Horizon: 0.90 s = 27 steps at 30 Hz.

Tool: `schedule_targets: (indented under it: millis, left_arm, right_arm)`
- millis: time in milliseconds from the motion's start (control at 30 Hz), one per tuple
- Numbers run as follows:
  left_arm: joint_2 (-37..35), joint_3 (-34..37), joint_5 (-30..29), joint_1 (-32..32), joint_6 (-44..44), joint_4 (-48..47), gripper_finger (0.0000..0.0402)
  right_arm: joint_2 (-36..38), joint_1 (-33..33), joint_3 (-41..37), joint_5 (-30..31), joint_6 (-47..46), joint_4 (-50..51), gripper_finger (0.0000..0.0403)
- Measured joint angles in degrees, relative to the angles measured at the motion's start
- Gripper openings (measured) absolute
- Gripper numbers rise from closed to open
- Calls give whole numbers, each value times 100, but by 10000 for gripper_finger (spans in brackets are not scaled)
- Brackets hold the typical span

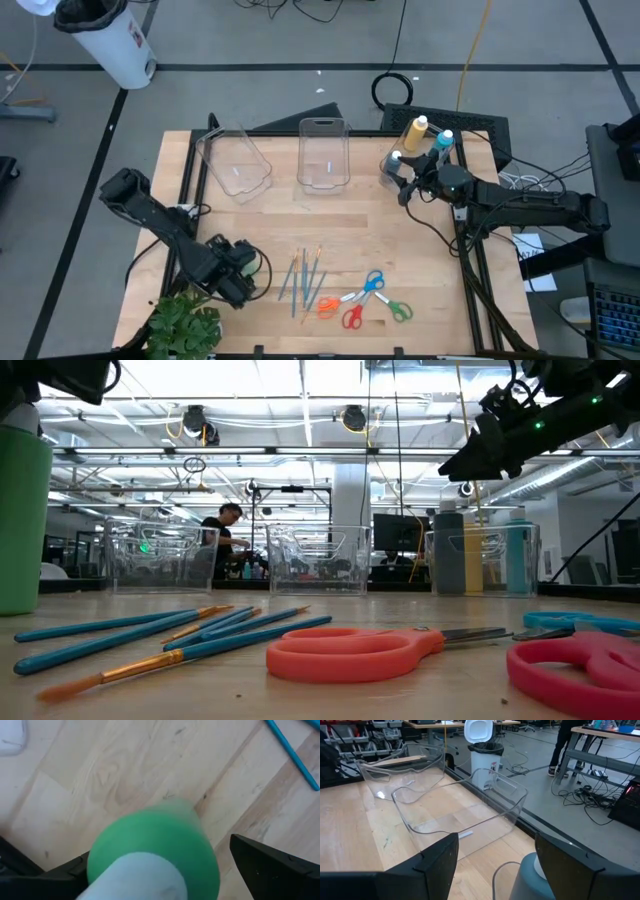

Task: Pick & Place Paint Supplies
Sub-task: Put the green paint bottle into the right transparent bin

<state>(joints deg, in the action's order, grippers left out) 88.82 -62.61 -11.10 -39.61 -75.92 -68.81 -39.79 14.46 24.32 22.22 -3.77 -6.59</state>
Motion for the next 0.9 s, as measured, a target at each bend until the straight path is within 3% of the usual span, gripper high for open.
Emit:
schedule_targets:
  millis: [133,367,533,667,900]
  left_arm:
    - [0,-6,18,105,-120,-2,324]
    - [-4,-13,55,411,10,17,190]
    - [-44,-11,29,860,568,23,191]
    - [-28,-98,-472,1392,1230,96,191]
    - [-37,-175,-445,2475,3140,1523,191]
  right_arm:
    - [0,0,0,0,-9,-2,254]
    - [0,0,0,-2,-117,-2,254]
    - [0,0,0,-4,-69,-123,254]
    - [-1,0,0,-9,-41,-184,254]
    - [-2,0,0,-309,-108,-209,254]
